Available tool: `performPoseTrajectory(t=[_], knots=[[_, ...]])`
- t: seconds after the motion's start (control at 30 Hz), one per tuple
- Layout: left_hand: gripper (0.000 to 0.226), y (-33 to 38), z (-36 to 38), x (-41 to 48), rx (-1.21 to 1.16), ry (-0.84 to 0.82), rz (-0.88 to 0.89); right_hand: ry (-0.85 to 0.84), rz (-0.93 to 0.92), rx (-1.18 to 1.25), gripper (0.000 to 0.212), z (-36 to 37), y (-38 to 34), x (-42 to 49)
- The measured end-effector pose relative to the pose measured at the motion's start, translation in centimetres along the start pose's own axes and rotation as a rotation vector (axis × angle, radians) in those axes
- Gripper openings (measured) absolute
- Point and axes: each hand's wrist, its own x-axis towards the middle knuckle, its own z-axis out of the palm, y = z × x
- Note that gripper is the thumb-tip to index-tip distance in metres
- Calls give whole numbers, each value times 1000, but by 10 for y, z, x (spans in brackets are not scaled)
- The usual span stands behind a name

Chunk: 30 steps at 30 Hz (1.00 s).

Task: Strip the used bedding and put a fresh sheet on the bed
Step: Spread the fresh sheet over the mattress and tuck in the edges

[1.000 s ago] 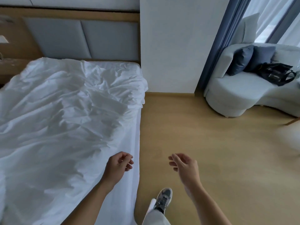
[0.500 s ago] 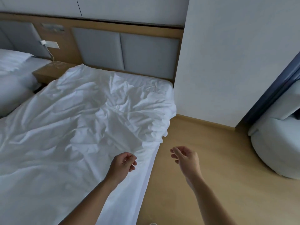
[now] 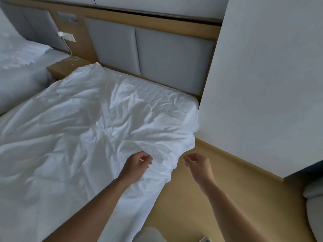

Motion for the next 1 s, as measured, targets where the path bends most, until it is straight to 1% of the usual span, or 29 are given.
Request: performPoseTrajectory(t=[0.13, 0.2, 0.27, 0.33, 0.4, 0.47, 0.5, 0.53, 0.57, 0.6, 0.63, 0.67, 0.73, 0.8, 0.83, 0.9, 0.97, 1.0], knots=[[15, 28, 38, 103, 209, 16, 66, -87, -18, -85, 9, -15, -8, 118], [17, 28, 53, 162, 320, -1, 91, -132, -38, -122, 15, -6, -7, 179], [21, 21, 63, 235, 493, -30, 143, -161, -65, -190, 25, 12, -6, 246], [30, 11, 63, 321, 719, -85, 174, -181, -115, -326, 44, 39, -2, 319], [38, 3, 55, 412, 937, -178, 191, -226, -133, -496, 72, 70, 5, 393], [51, -12, 43, 504, 1193, -340, 208, -316, -105, -695, 100, 108, 17, 461], [66, -21, 36, 543, 1328, -456, 171, -355, -86, -804, 108, 129, 27, 488], [84, -31, 28, 579, 1449, -583, 109, -389, -83, -920, 107, 150, 36, 511], [100, -42, 20, 608, 1538, -710, 60, -416, -107, -1016, 99, 170, 45, 526], [107, -54, 14, 627, 1589, -825, 28, -445, -163, -1088, 86, 186, 53, 534], [104, -64, 9, 639, 1620, -914, 24, -460, -214, -1105, 72, 197, 59, 539], [98, -74, 4, 648, 1649, -954, 57, -456, -240, -1062, 63, 203, 61, 543], [88, -87, -13, 663, 1657, -938, 171, -396, -253, -930, 60, 203, 52, 560], [75, -92, -35, 676, 1540, -885, 220, -359, -246, -862, 60, 197, 29, 587], [65, -89, -46, 684, 1457, -845, 203, -360, -241, -852, 58, 193, 14, 601], [52, -72, -66, 709, 1342, -705, 191, -345, -286, -860, 54, 185, -23, 632], [48, -39, -83, 748, 1337, -515, 242, -278, -366, -890, 57, 174, -62, 669], [48, -20, -89, 772, 1359, -408, 274, -210, -435, -917, 60, 167, -82, 691]])
